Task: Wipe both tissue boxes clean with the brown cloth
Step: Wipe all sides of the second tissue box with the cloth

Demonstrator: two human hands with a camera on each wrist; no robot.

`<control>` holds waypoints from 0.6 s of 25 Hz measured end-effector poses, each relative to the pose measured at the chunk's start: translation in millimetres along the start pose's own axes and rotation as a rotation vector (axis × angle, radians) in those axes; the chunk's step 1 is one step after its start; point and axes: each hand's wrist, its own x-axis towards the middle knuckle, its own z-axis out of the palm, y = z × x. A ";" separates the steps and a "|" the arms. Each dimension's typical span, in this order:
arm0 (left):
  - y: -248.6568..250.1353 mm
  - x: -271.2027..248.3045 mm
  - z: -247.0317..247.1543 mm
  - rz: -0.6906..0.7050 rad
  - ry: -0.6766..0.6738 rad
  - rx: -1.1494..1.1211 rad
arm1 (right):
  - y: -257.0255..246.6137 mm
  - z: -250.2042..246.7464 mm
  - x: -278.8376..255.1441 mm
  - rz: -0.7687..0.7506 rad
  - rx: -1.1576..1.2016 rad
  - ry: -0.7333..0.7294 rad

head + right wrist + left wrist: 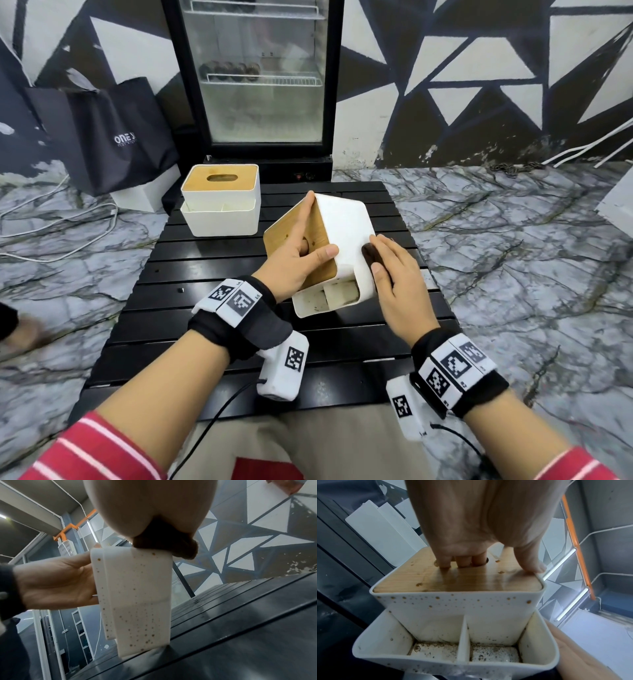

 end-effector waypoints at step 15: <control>1.0 -4.5 8.1 0.011 -0.022 0.015 | -10.8 6.8 -28.0 -0.055 0.023 0.052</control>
